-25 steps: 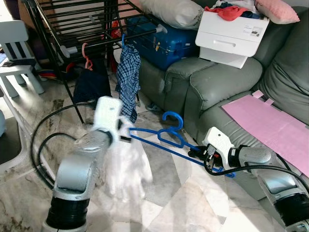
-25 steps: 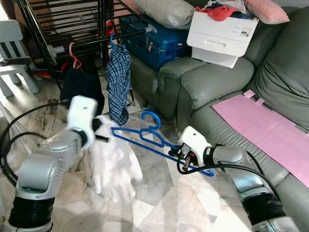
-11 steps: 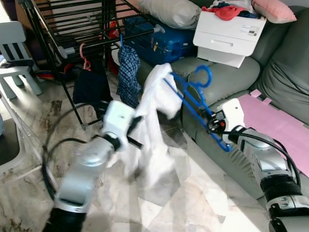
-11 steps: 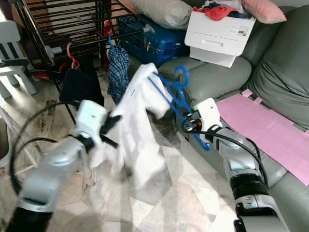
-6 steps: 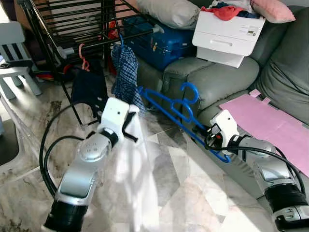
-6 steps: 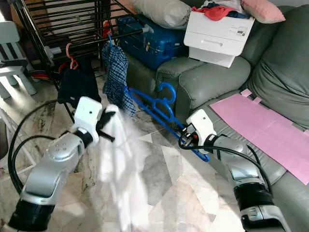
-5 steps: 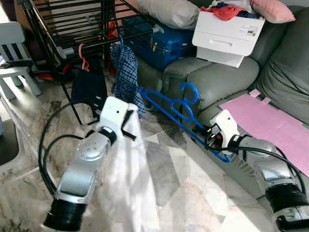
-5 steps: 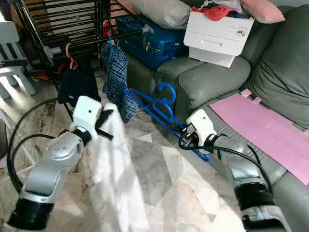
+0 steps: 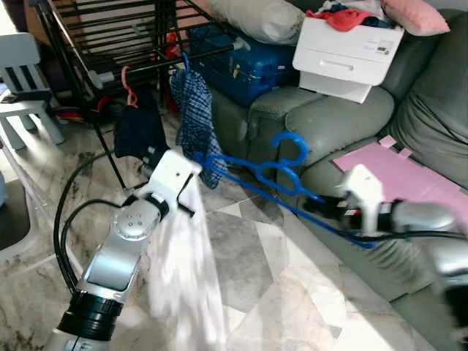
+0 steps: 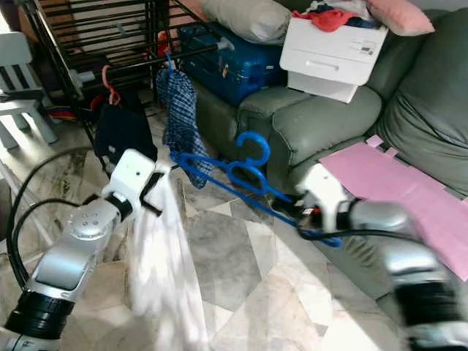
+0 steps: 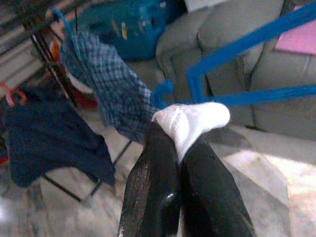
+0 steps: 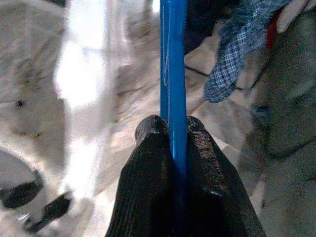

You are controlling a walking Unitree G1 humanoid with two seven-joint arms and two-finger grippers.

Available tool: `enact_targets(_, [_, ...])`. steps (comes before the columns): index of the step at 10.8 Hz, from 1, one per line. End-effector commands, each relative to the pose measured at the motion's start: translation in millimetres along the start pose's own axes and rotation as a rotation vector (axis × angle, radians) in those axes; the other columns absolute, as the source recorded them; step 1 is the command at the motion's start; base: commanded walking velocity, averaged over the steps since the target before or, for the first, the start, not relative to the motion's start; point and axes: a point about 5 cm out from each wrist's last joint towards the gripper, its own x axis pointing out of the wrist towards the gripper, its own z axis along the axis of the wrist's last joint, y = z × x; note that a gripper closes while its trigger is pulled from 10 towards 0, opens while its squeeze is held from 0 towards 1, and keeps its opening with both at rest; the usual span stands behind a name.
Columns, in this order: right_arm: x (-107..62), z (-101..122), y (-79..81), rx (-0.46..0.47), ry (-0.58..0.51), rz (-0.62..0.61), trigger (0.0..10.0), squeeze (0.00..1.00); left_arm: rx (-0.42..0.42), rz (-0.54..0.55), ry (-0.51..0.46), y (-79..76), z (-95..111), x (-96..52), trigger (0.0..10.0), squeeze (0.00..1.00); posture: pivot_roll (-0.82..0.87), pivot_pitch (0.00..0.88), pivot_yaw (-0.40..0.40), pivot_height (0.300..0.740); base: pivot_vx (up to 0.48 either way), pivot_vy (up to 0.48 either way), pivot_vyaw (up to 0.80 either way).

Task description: Hang hanger

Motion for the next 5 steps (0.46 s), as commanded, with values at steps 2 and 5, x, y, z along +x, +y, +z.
enact_targets(2, [-14.4, 8, 3.7, -0.002, 0.007, 0.077, 10.0, 0.00, 0.010, -0.029, -0.034, 3.3, 5, -0.3, 10.0, 0.00, -0.09, 0.000, 0.007, 0.740, 0.000, 0.000, 0.00])
enact_targets(5, [-34.5, 10, 2.8, -0.015, 0.074, 0.089, 10.0, 0.00, 0.055, -0.020, -0.005, 9.4, -4, -0.7, 10.0, 0.00, -0.09, 0.000, 0.016, 0.740, 0.000, 0.000, 0.00])
